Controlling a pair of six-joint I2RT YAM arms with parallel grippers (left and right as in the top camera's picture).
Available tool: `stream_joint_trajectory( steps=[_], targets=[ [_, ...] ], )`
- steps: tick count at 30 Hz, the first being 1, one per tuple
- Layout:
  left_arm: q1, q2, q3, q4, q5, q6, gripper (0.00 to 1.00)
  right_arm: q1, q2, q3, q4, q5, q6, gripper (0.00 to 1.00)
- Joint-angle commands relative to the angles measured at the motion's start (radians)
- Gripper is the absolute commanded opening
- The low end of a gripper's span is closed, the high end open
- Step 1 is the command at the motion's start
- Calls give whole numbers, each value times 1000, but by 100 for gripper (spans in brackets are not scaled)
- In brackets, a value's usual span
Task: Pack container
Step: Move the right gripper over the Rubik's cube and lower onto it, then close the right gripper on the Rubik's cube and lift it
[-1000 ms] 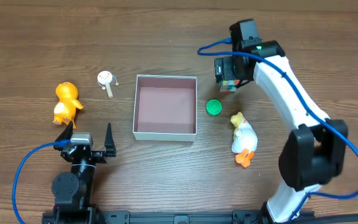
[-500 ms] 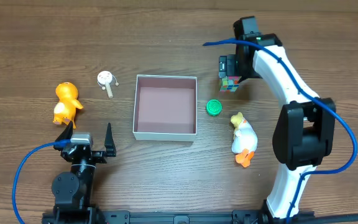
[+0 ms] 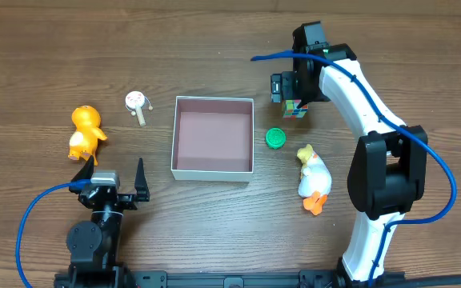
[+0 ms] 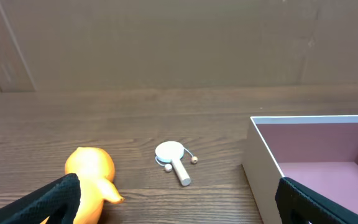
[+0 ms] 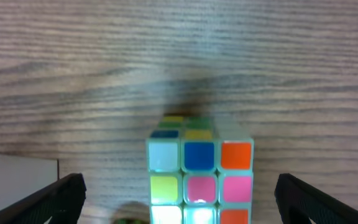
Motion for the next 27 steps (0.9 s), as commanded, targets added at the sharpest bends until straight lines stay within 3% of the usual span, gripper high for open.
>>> stream_joint_trajectory(
  steps=[1,27],
  targets=[
    [6,-8,-3,0,-3,10,100,-4,1,-24,14,5,-14,100],
    [6,-8,-3,0,-3,9,100,-10,1,-112,93,46,41,99]
  ],
)
